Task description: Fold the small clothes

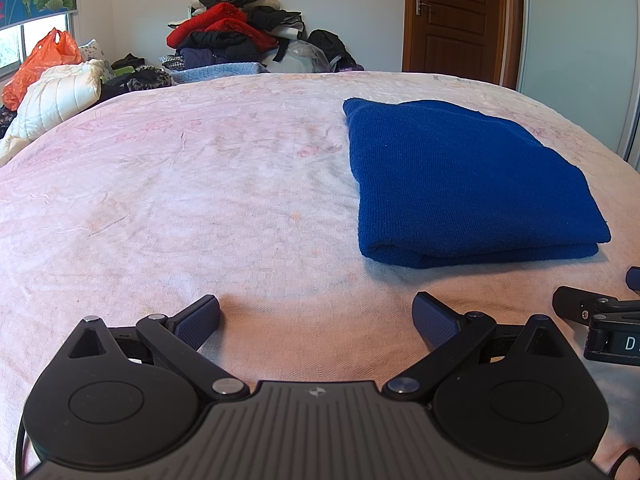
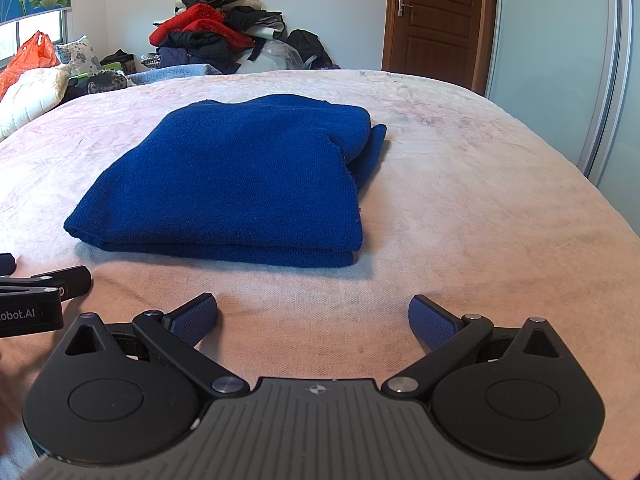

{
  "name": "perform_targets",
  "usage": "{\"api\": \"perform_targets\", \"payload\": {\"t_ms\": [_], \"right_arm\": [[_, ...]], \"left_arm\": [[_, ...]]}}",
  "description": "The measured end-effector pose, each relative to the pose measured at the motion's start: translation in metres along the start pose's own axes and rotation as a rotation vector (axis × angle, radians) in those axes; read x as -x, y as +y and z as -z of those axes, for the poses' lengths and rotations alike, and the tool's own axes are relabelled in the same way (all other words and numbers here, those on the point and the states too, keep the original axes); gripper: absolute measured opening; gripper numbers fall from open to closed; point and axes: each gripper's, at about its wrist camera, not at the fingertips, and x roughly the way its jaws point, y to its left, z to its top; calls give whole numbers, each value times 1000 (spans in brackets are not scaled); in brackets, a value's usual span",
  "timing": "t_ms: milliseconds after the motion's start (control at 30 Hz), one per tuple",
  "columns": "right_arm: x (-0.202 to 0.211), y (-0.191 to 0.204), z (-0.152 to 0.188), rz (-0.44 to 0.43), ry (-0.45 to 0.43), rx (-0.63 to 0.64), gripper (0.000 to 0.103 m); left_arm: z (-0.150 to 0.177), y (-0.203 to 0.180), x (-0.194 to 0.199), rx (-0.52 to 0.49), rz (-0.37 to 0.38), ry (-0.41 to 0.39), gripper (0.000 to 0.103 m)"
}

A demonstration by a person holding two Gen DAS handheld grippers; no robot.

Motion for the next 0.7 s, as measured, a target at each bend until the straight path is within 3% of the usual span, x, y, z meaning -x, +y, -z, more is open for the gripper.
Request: {"api": "perform_targets", "payload": {"t_ms": [300, 700], "right_arm": [[12, -5, -3, 5, 27, -39, 102], [31, -1, -8, -11, 27, -15, 102]], "left_arm": [[-9, 1, 11, -36, -35, 25, 103], [-17, 0, 29, -37, -11, 45, 103]]}}
